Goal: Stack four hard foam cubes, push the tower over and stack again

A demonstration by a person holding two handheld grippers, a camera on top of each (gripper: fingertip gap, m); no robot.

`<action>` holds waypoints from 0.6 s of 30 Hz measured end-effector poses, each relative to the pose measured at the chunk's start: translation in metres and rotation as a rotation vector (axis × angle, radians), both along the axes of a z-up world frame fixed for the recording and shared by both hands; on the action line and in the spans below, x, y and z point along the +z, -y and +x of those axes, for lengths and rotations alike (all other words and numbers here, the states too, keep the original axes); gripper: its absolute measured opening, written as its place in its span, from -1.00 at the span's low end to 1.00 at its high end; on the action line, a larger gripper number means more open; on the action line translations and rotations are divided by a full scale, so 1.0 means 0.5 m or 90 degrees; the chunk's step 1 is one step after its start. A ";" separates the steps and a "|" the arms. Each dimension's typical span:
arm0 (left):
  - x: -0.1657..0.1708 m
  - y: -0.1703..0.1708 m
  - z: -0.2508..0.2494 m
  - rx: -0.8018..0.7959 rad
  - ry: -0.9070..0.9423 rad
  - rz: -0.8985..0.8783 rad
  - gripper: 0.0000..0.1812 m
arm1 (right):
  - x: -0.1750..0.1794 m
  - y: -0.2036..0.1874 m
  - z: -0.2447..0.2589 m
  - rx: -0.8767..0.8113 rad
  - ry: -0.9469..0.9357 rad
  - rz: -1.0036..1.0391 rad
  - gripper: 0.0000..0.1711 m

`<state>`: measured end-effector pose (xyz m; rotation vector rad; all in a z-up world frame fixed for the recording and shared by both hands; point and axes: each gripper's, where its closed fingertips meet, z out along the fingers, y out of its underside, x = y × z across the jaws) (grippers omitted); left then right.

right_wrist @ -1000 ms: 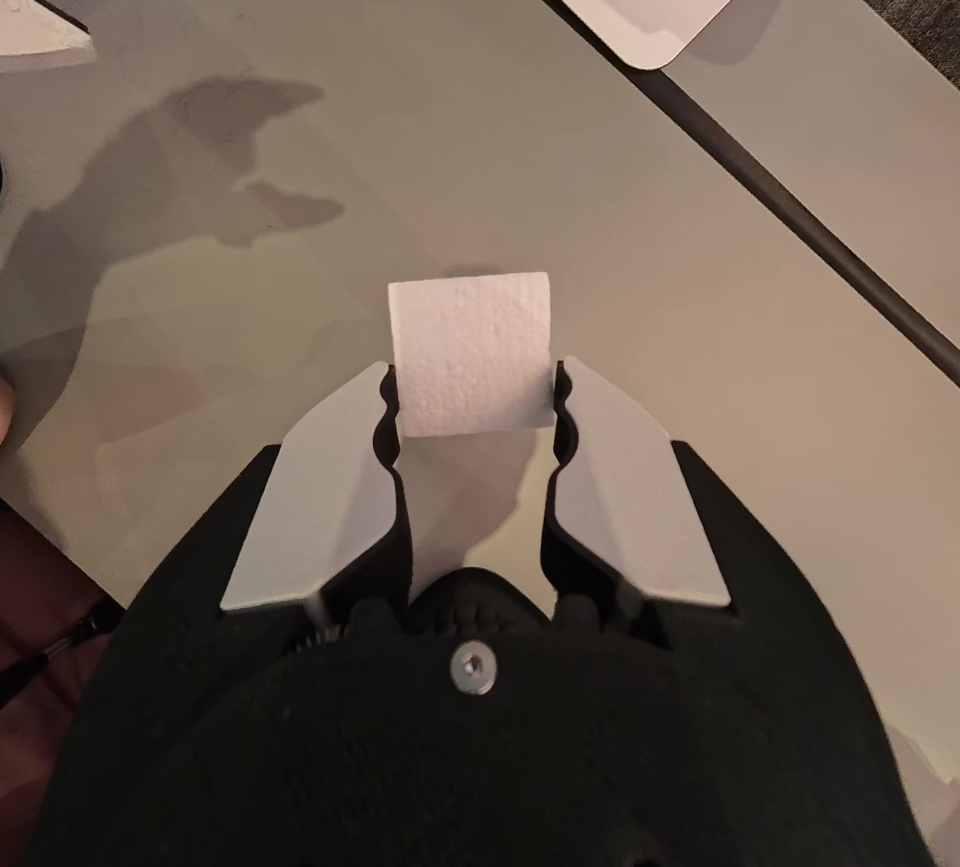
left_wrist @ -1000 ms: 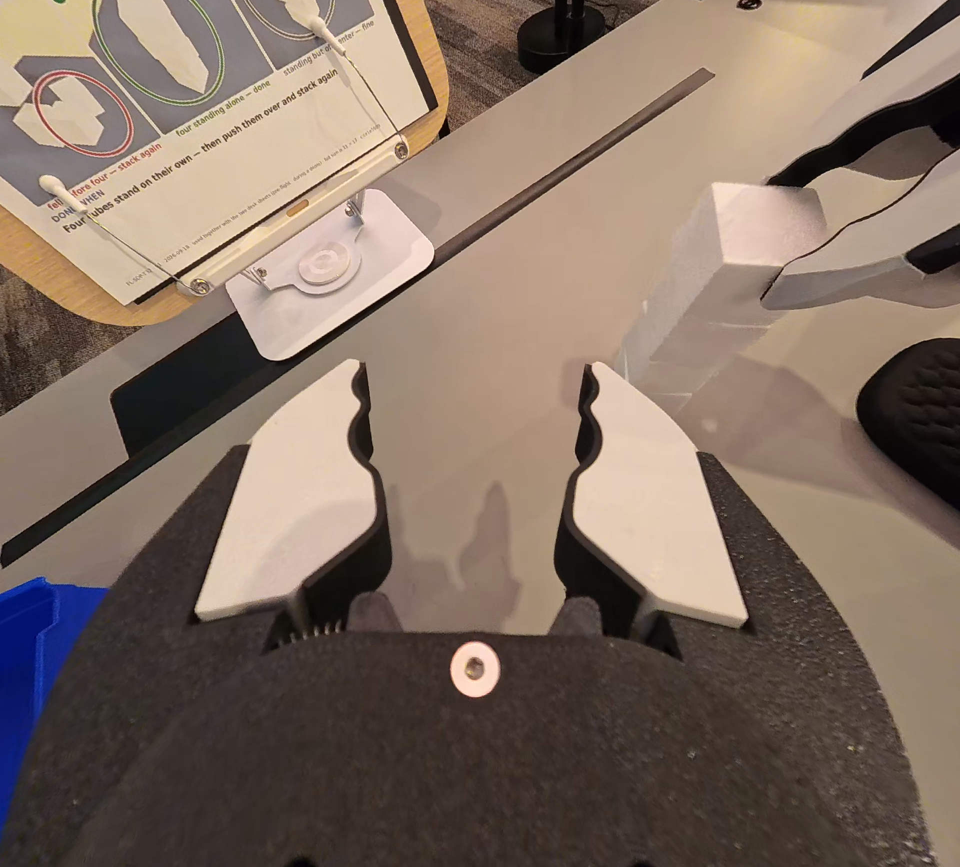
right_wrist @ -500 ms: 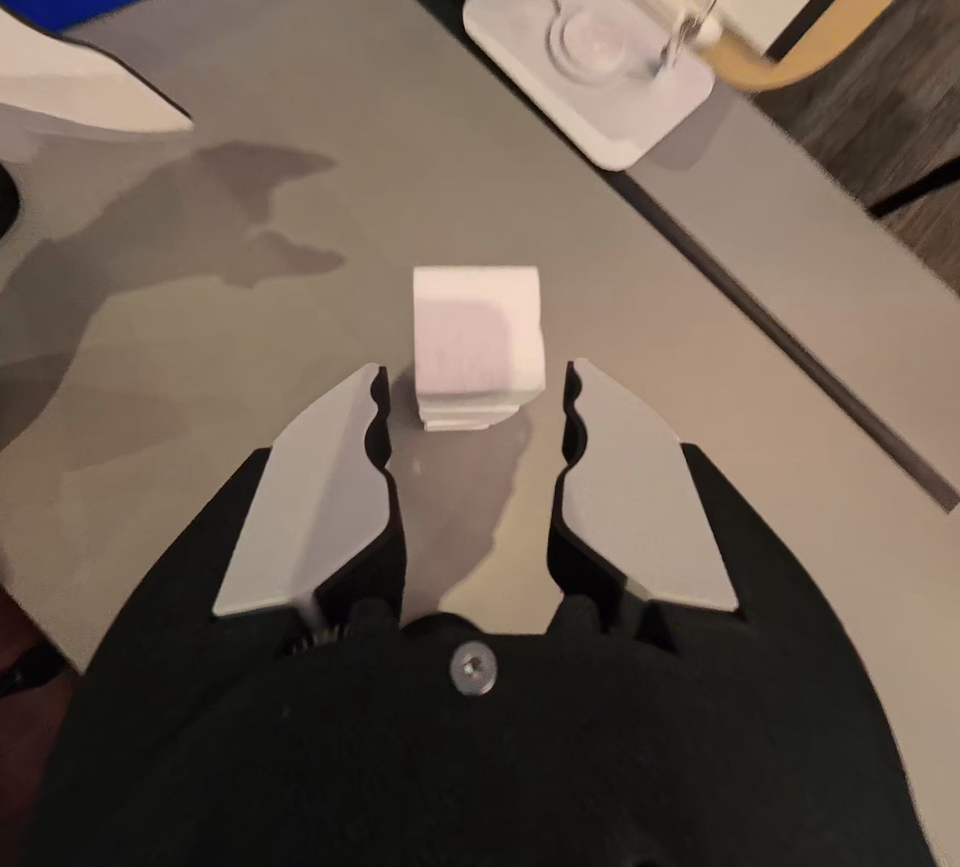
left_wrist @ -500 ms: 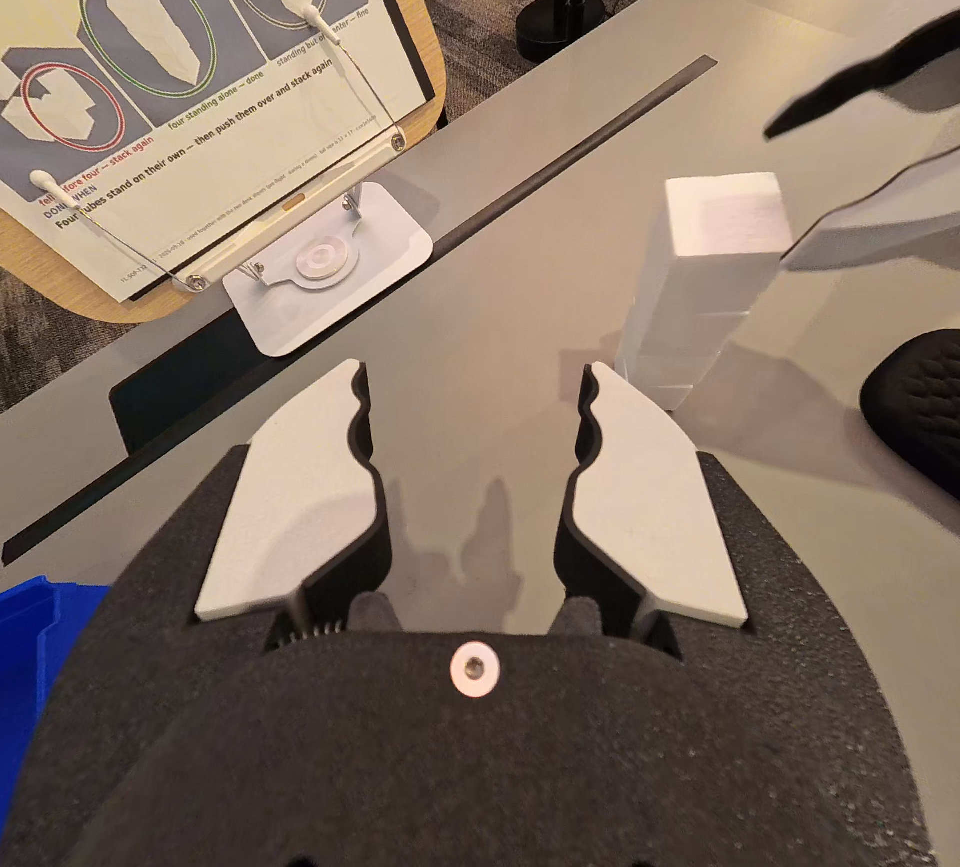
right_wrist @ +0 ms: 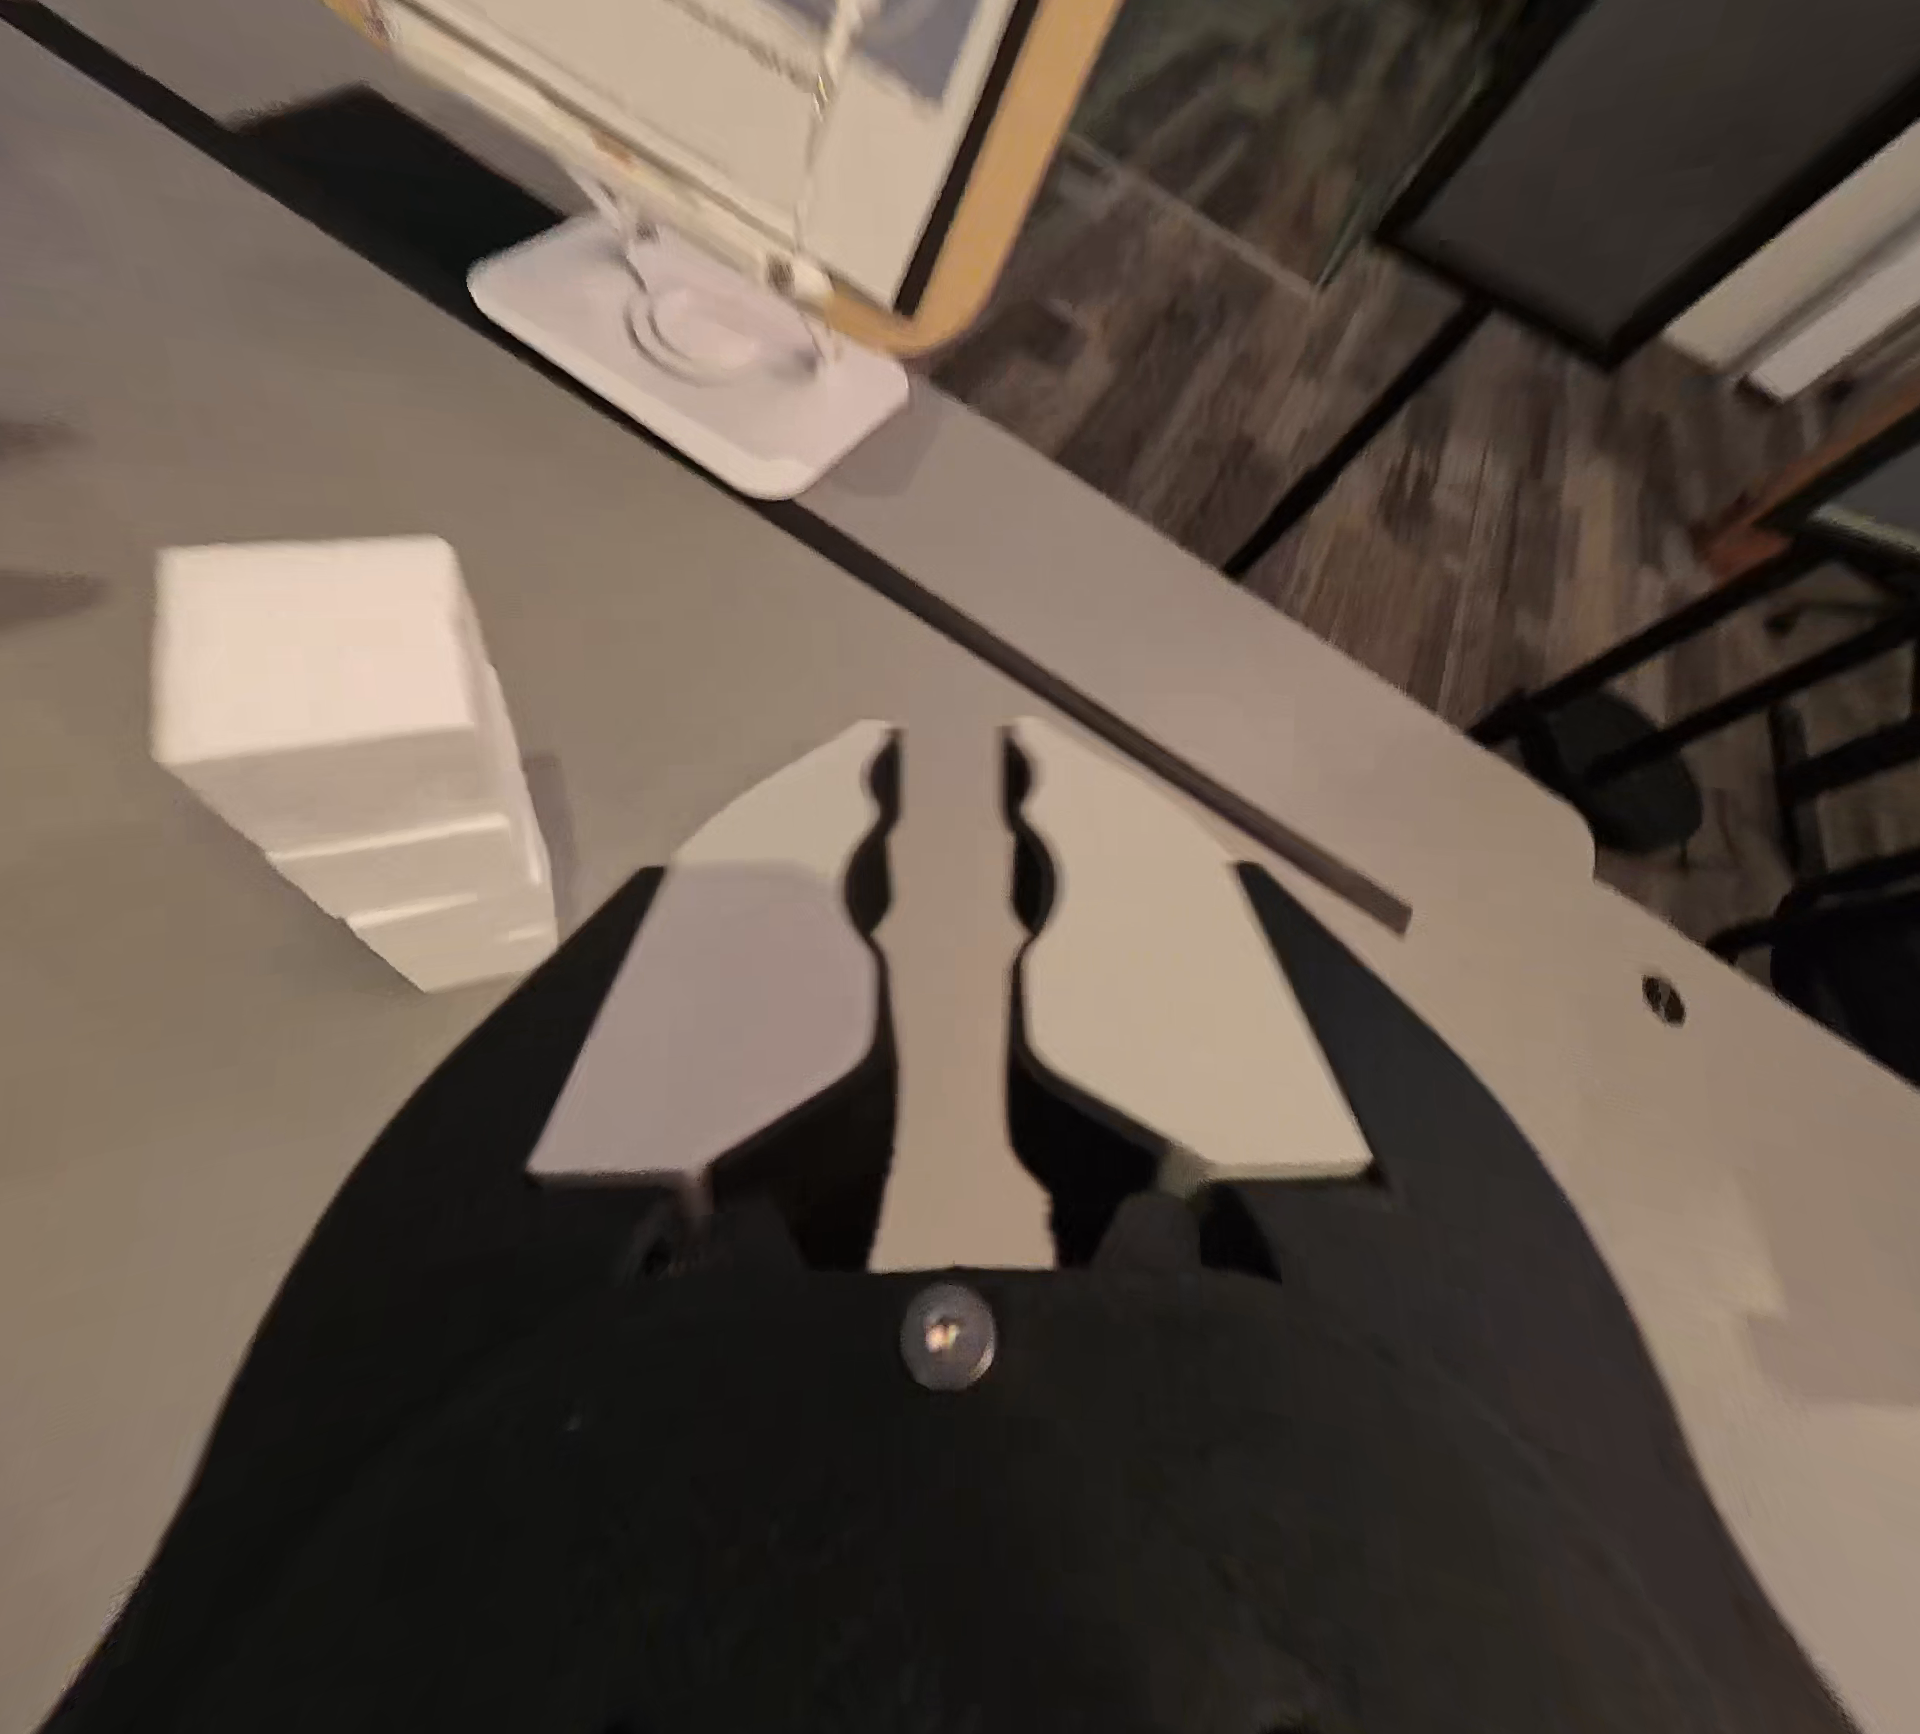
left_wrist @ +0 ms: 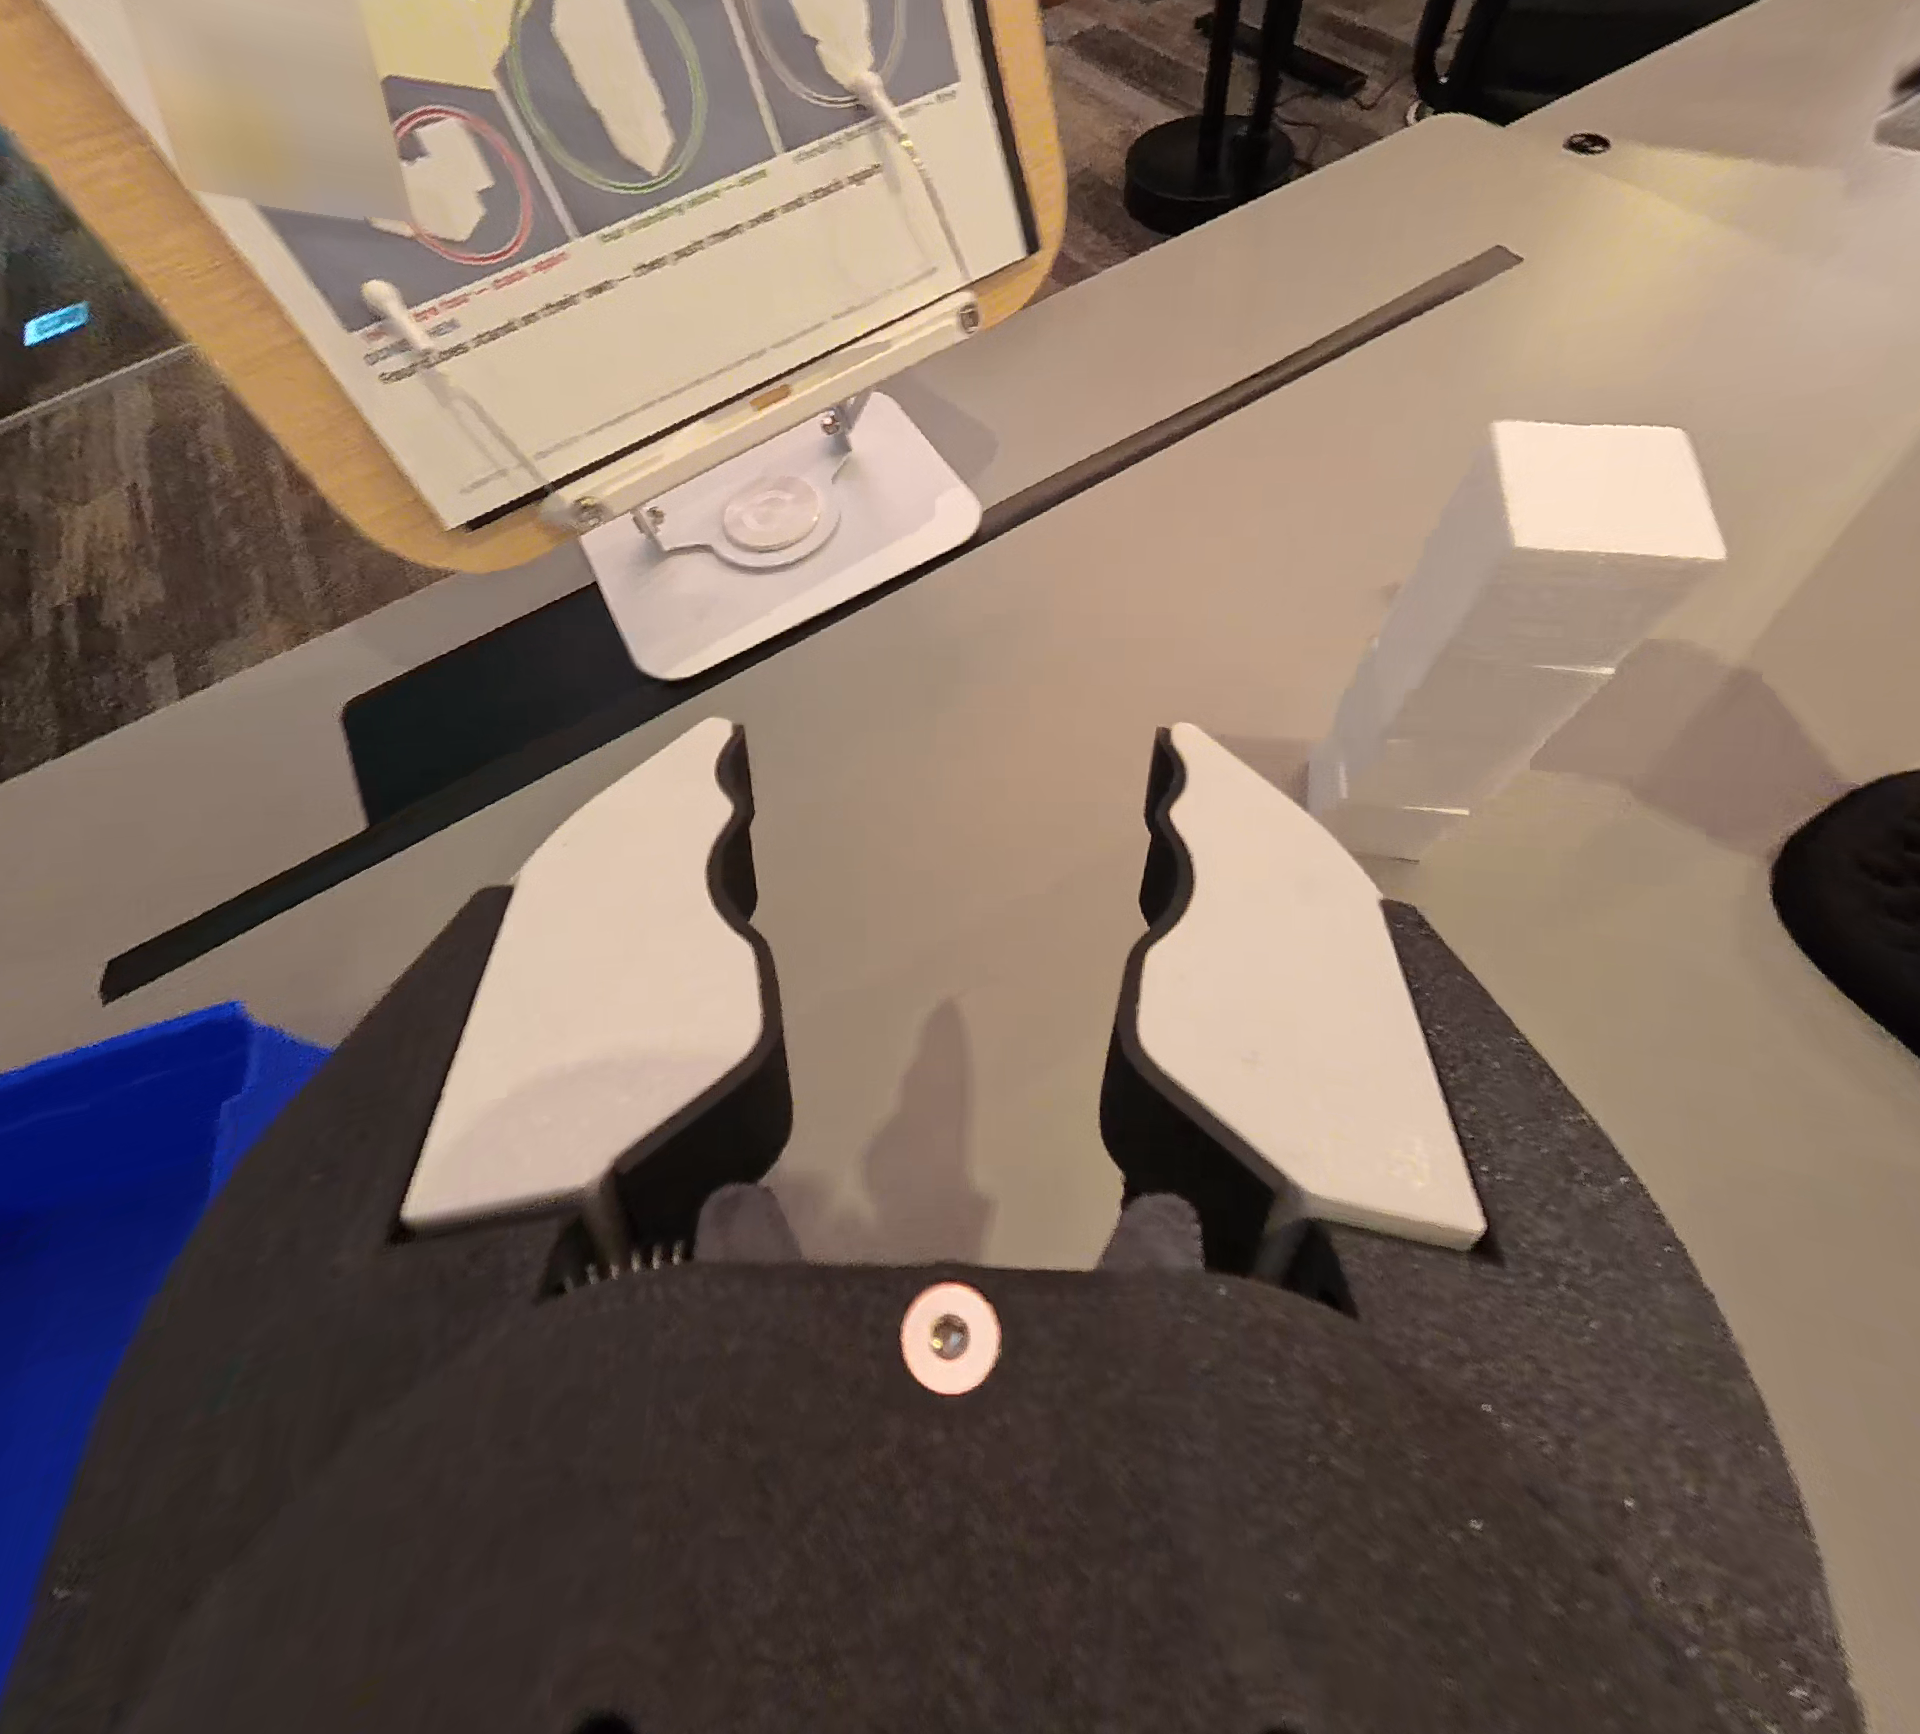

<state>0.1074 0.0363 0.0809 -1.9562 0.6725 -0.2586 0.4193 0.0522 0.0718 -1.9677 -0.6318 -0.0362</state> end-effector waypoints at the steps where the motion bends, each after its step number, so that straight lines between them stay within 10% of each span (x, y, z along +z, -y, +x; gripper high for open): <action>1: 0.000 -0.001 -0.015 0.012 0.000 -0.001 -0.20 | -0.025 -0.007 0.014 -0.009 0.014 -0.030 -0.99; 18: 0.013 0.027 -0.128 0.103 -0.001 0.002 -0.26 | -0.455 -0.009 0.007 -0.098 -0.035 -0.631 -0.99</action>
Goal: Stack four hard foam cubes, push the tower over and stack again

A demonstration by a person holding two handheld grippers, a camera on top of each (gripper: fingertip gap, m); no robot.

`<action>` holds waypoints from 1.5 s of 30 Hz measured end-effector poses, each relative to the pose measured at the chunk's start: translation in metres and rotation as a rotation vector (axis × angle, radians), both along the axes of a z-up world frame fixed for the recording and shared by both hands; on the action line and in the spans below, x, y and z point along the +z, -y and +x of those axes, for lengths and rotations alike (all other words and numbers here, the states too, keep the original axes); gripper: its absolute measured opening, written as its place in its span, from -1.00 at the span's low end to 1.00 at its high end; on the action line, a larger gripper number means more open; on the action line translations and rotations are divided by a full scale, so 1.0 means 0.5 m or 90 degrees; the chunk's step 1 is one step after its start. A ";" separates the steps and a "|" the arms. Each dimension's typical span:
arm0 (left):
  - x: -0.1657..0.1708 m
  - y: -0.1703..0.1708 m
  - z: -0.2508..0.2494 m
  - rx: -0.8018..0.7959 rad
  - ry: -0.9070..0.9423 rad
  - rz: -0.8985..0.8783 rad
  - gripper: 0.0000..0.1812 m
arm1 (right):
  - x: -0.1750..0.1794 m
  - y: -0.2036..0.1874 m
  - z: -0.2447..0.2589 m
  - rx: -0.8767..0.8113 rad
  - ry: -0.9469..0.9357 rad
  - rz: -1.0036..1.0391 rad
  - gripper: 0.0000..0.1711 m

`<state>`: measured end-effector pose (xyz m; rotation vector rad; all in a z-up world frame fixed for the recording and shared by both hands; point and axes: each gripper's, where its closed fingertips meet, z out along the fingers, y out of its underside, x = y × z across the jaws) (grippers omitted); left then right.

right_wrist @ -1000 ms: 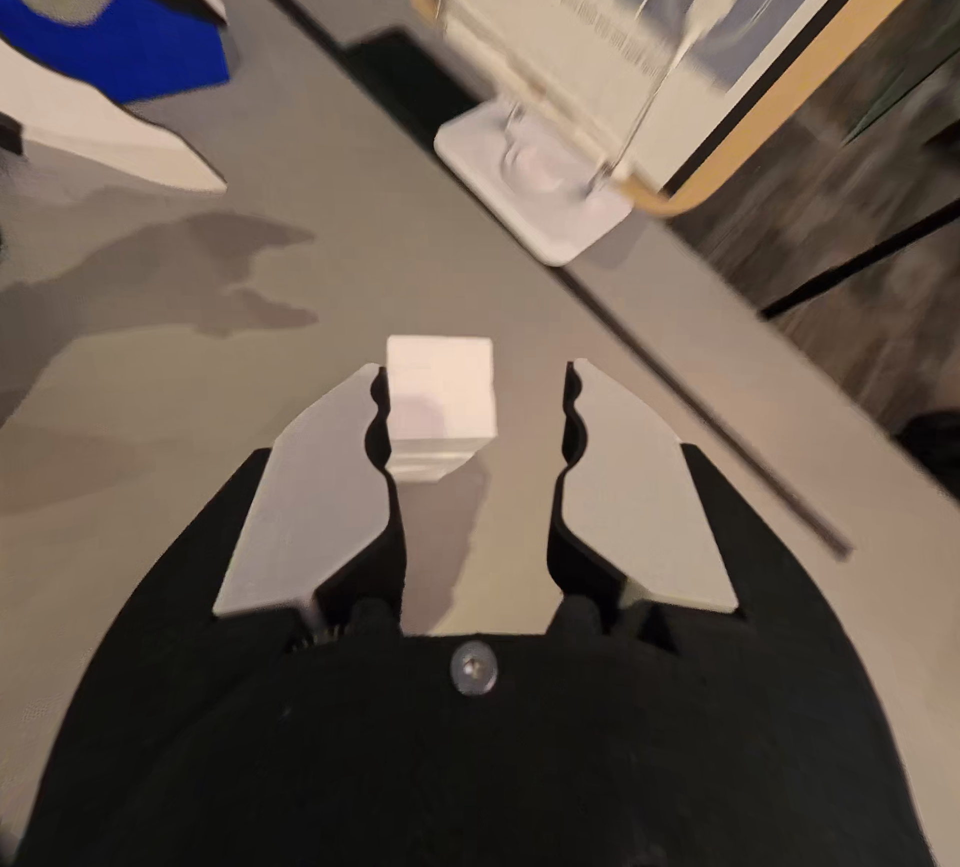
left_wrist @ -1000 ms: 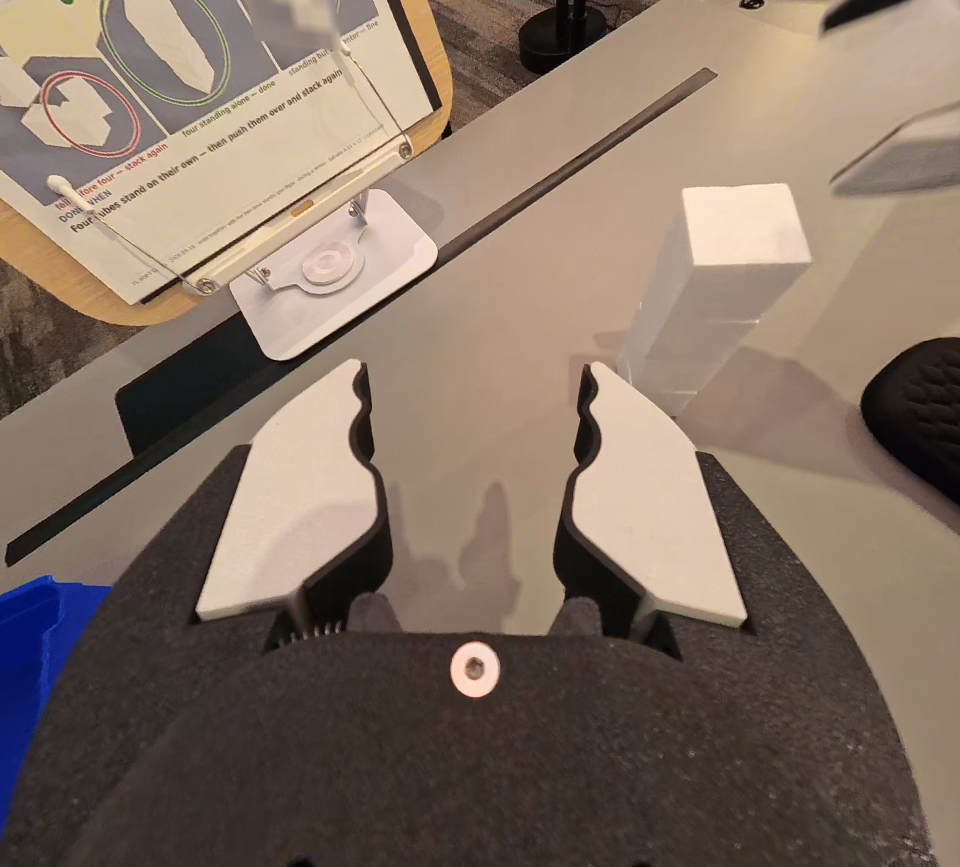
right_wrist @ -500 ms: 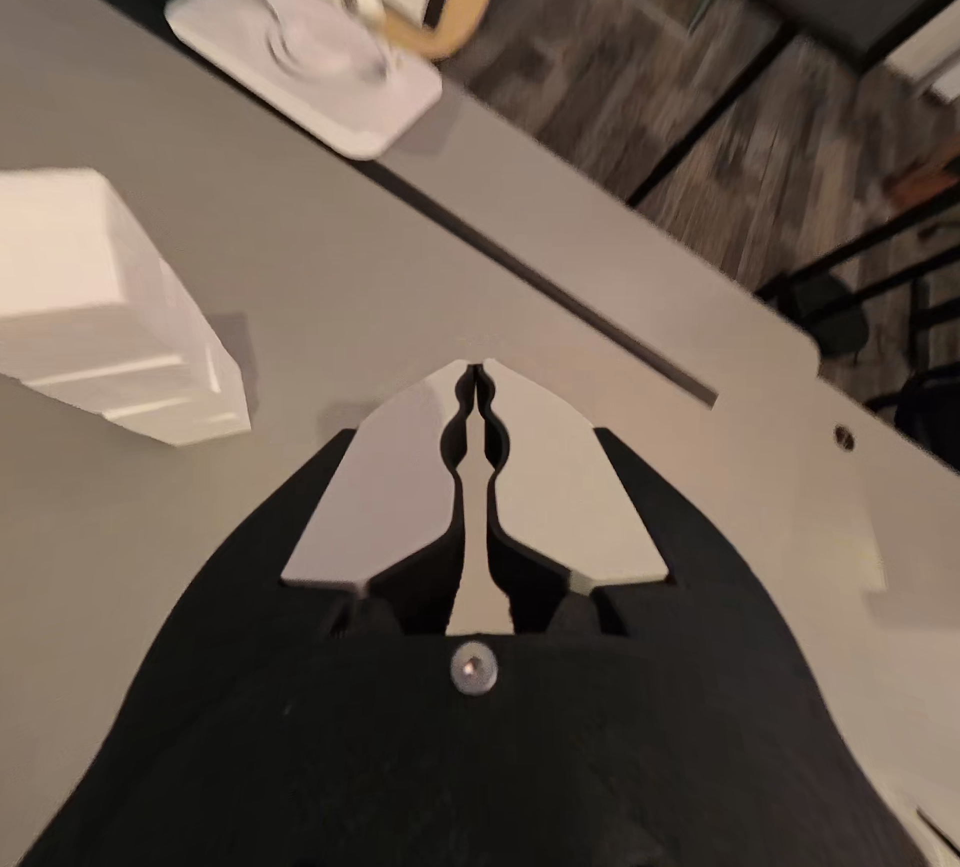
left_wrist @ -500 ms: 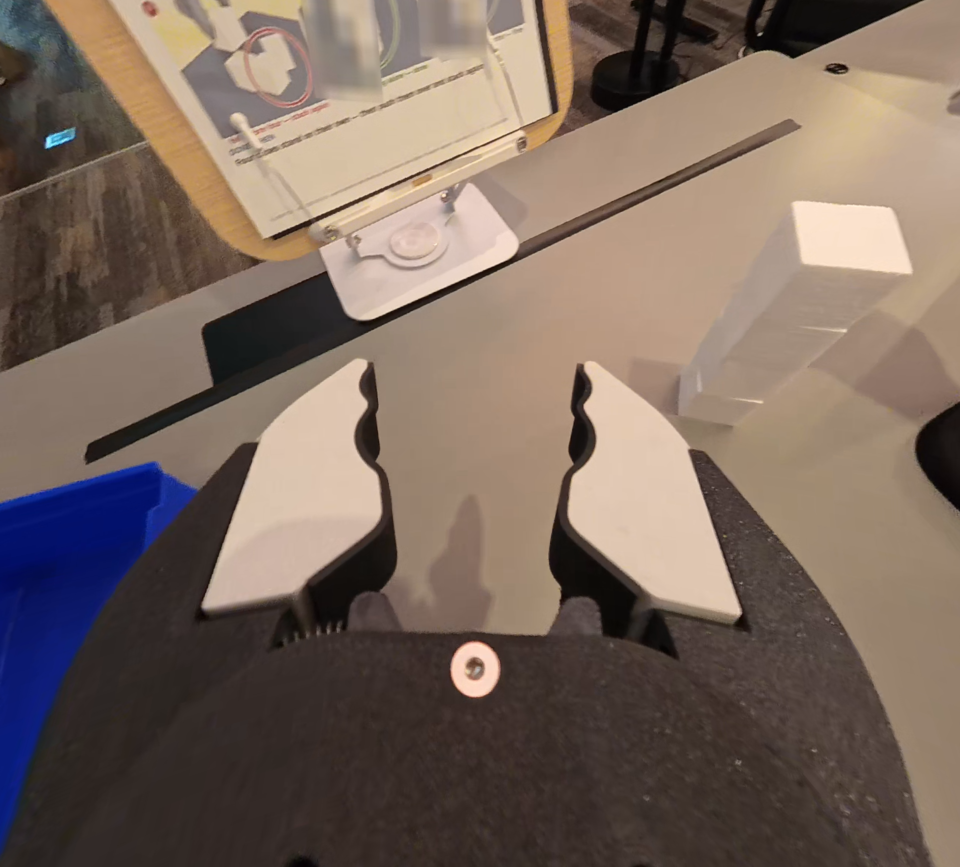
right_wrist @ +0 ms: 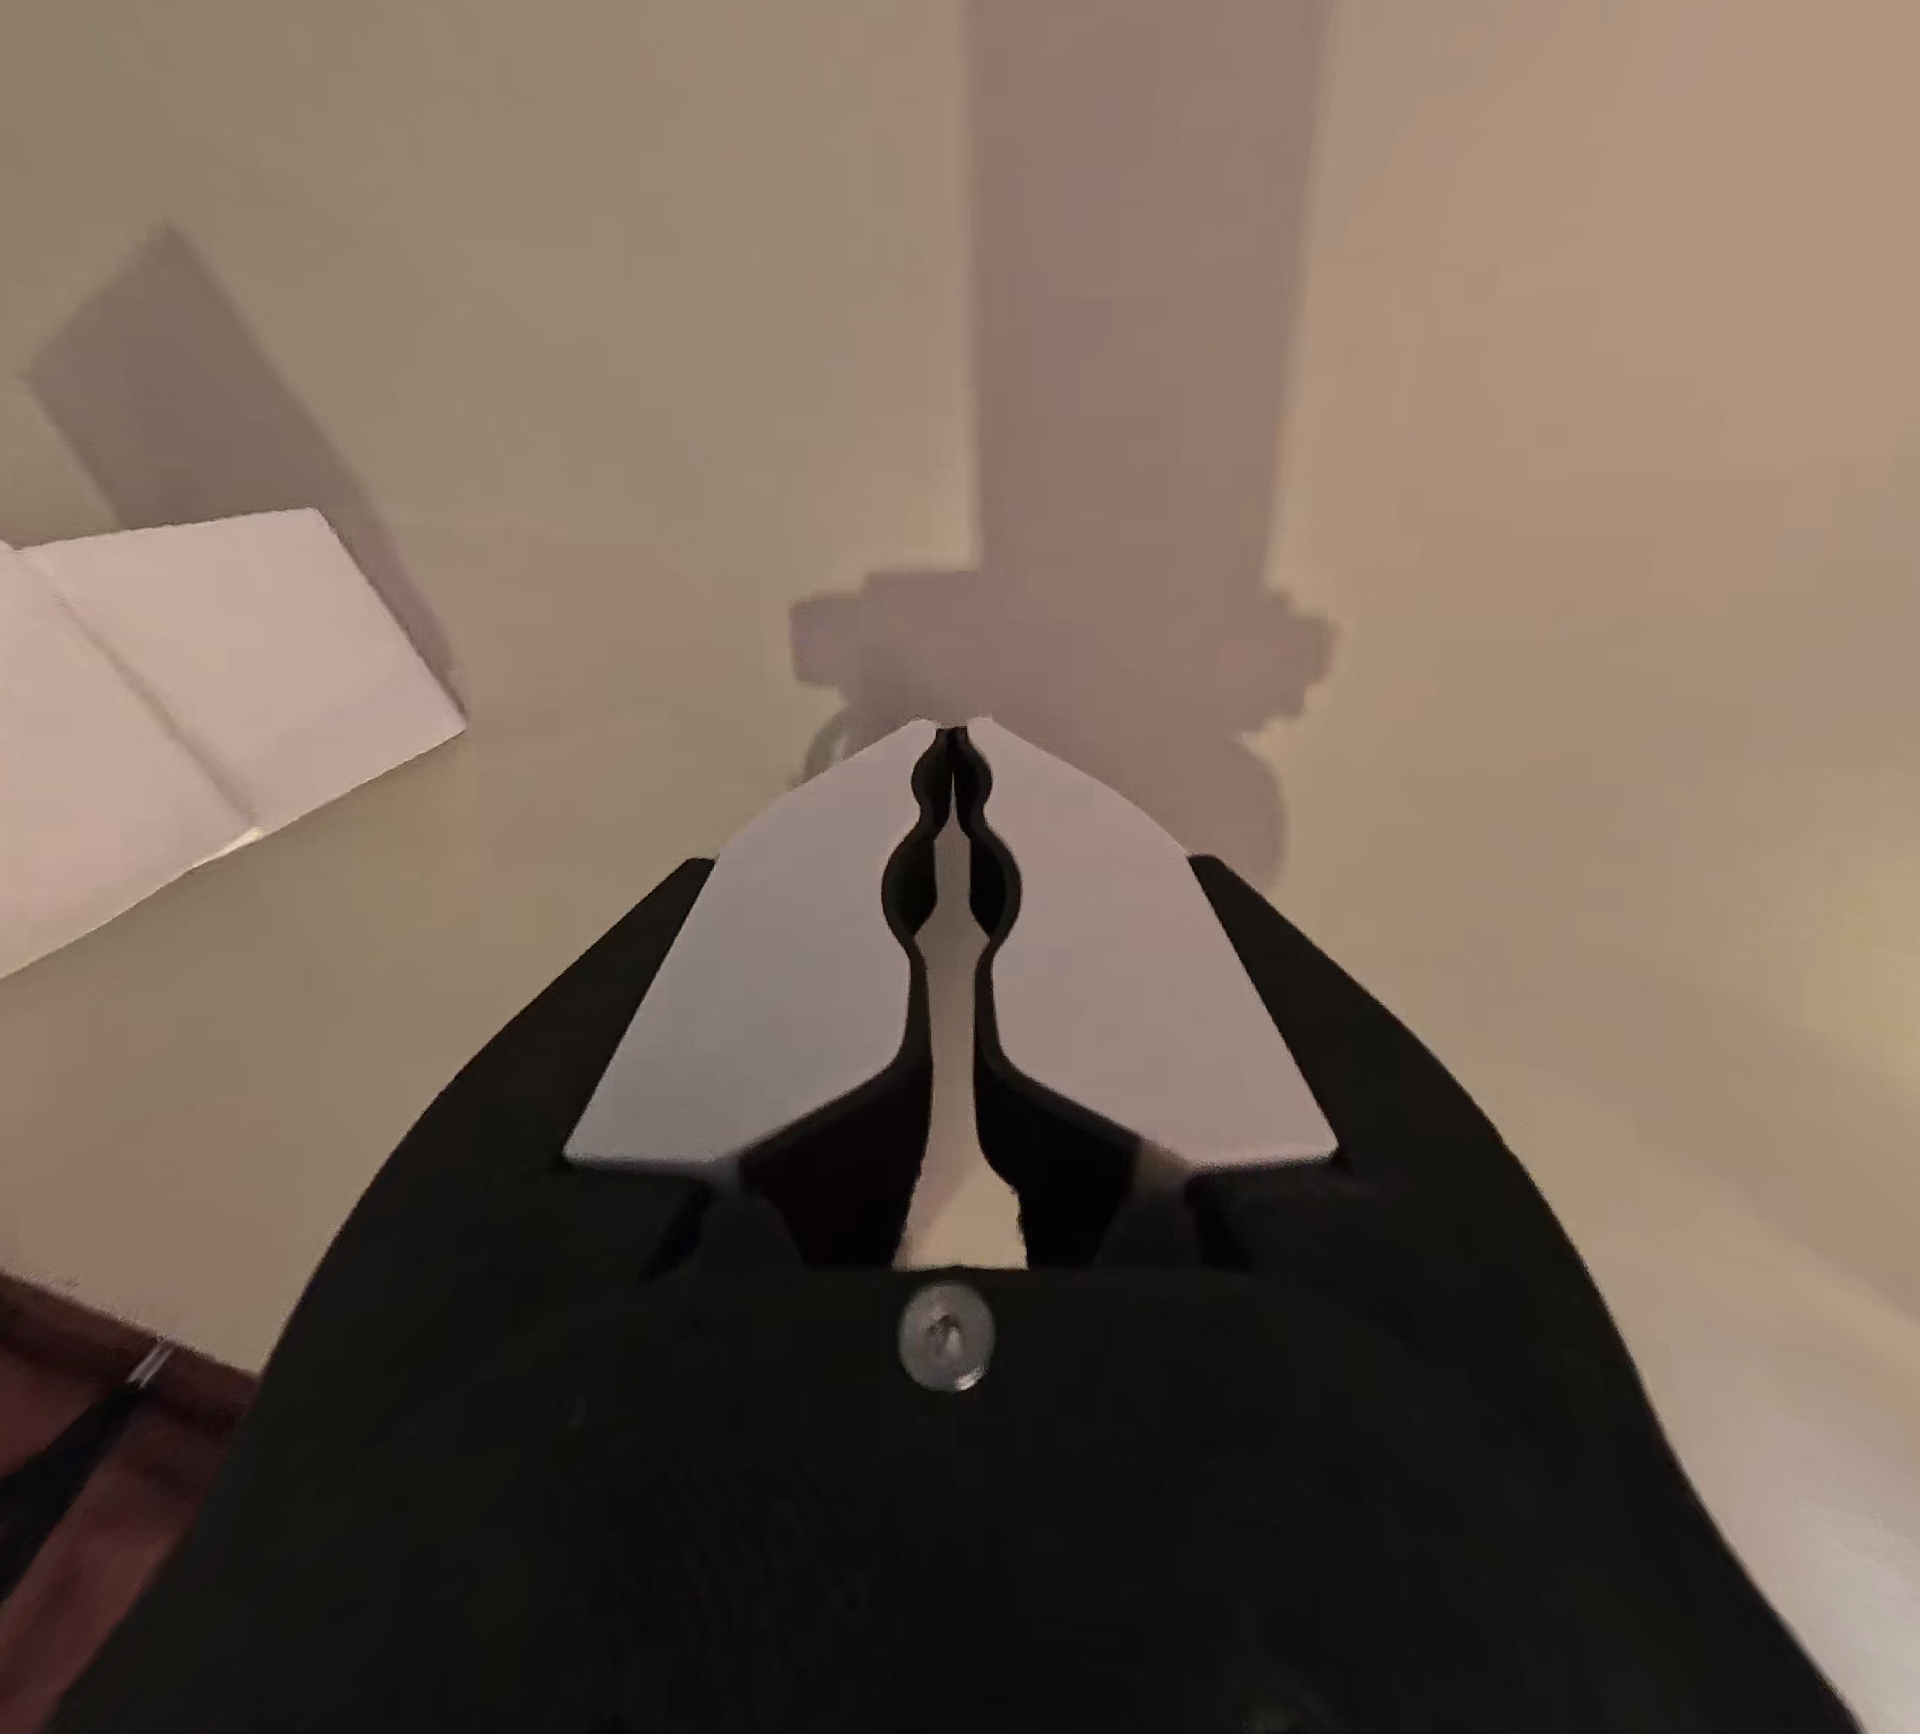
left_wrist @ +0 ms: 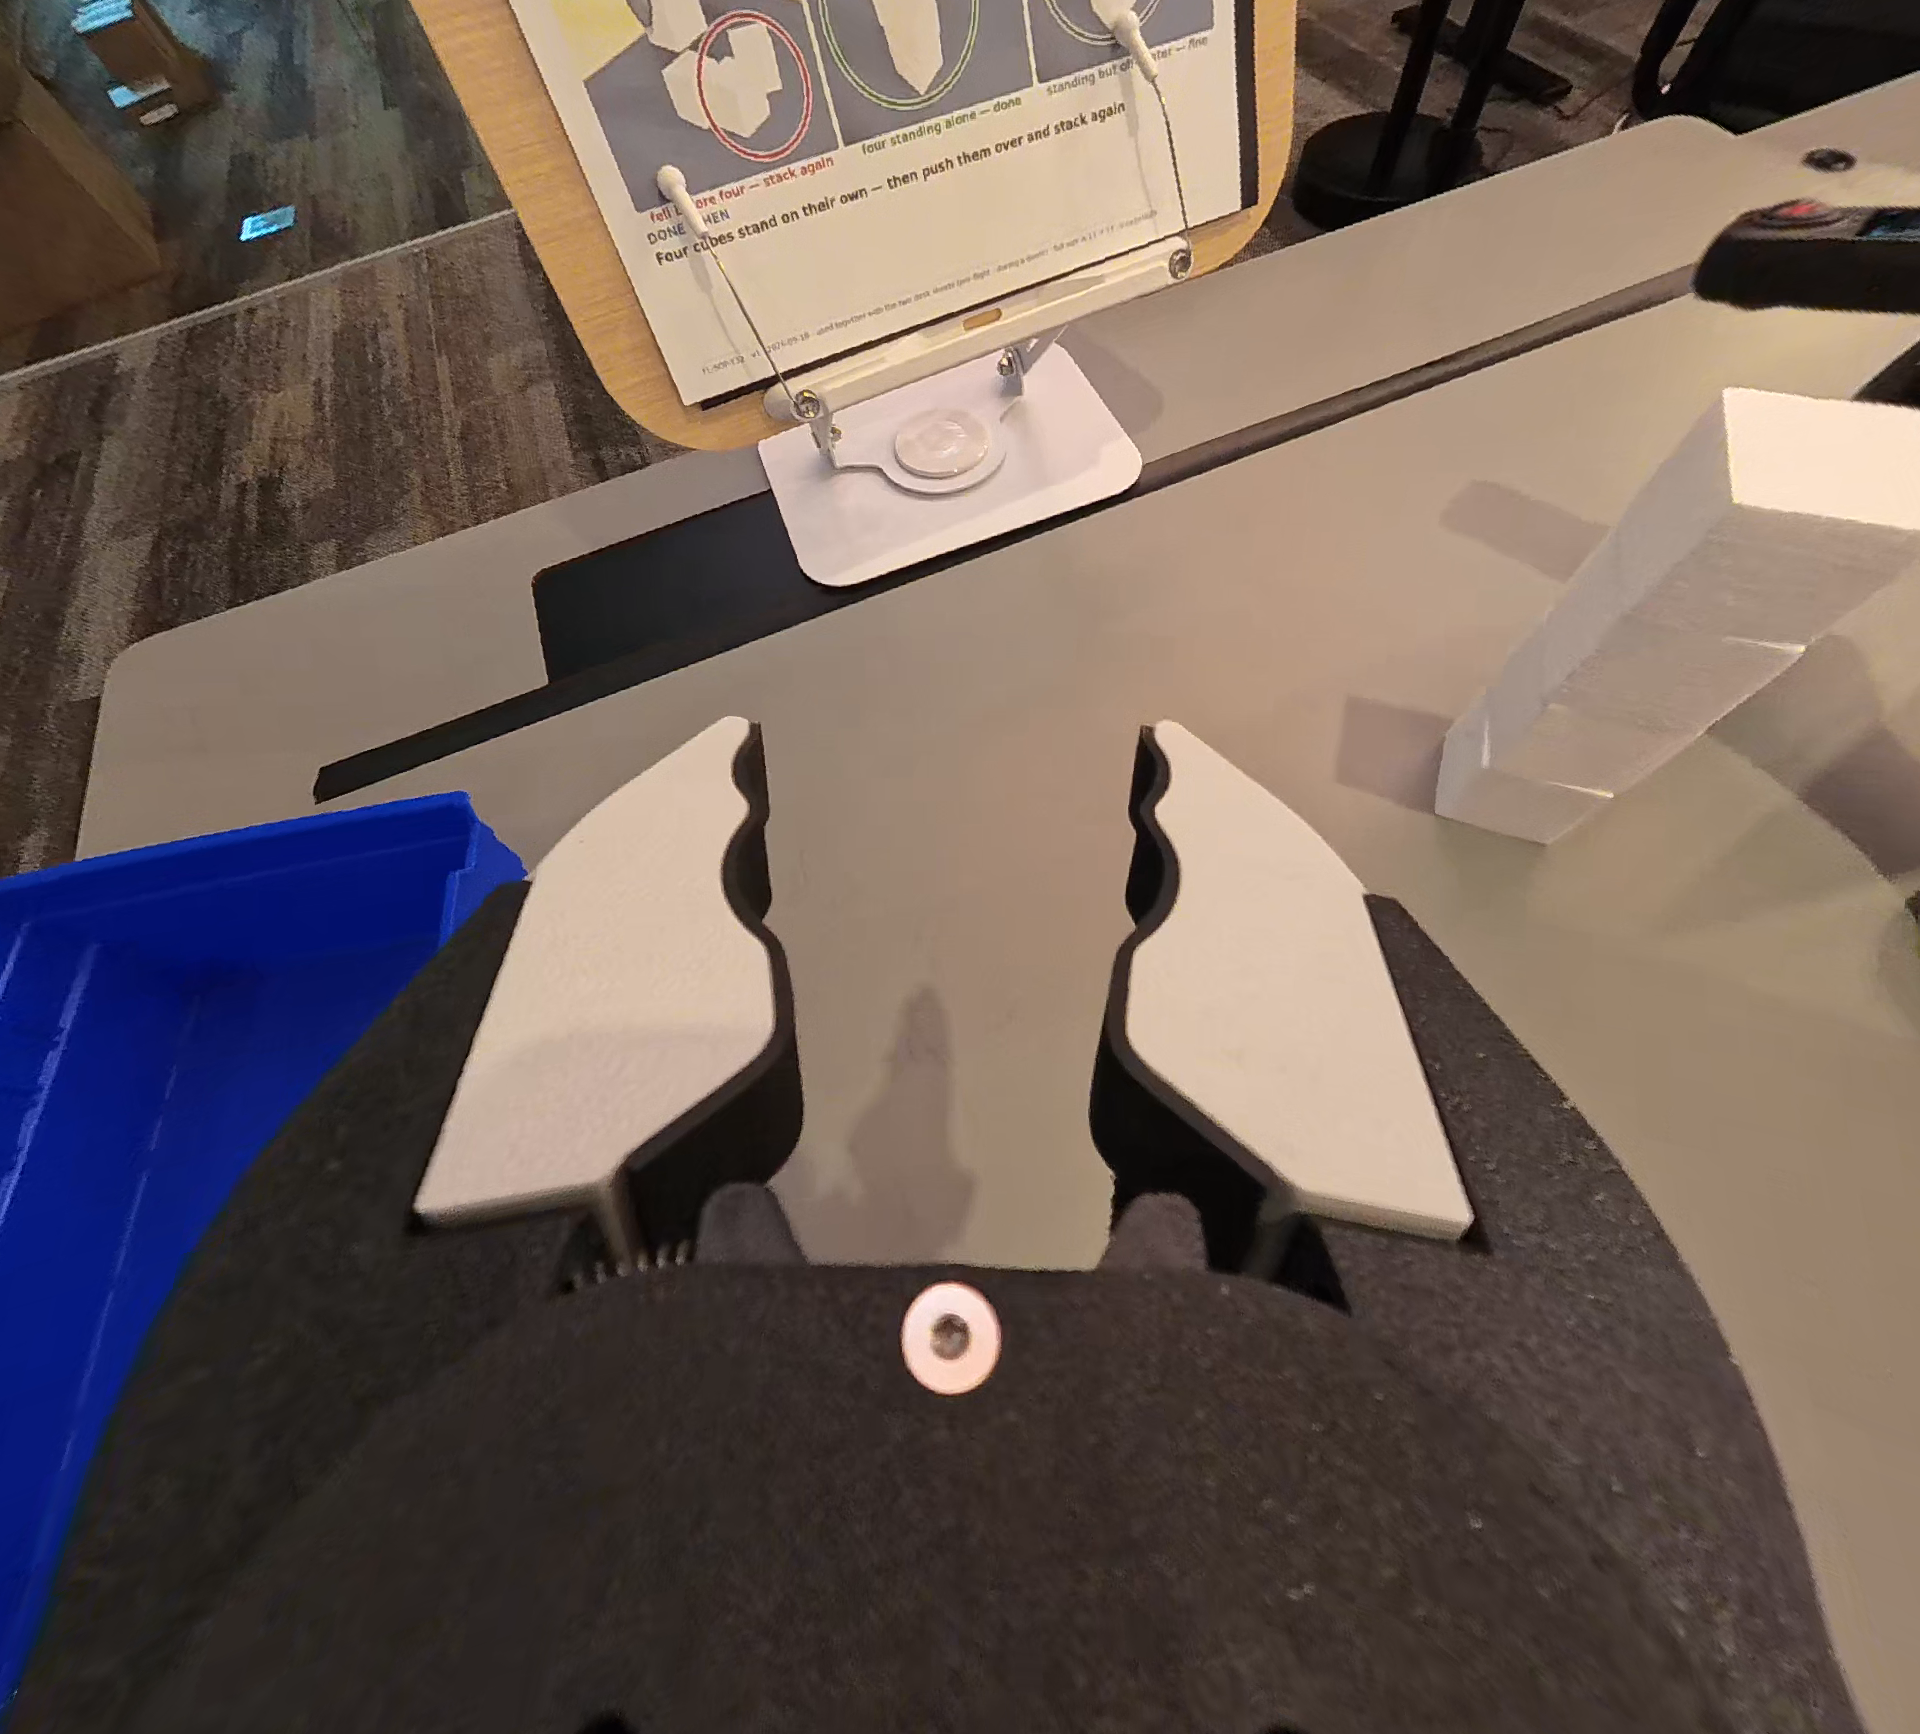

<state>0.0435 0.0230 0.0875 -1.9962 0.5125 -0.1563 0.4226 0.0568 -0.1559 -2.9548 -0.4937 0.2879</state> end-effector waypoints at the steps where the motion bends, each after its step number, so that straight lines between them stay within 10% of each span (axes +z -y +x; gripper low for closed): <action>1: 0.001 0.001 0.002 -0.002 -0.002 0.001 -0.26 | 0.004 0.004 -0.016 0.015 0.001 -0.003 -1.00; 14: -0.001 0.011 0.018 -0.010 -0.013 -0.005 -0.25 | 0.172 0.072 -0.323 0.280 0.031 0.201 -0.99; 38: 0.073 0.190 -0.006 -0.047 -0.045 0.104 -0.30 | 0.329 0.063 -0.256 0.282 -0.024 0.401 -0.99; 45: -0.098 0.254 0.030 -0.448 -0.404 0.074 -0.34 | 0.354 0.068 -0.236 0.285 -0.056 0.420 -0.99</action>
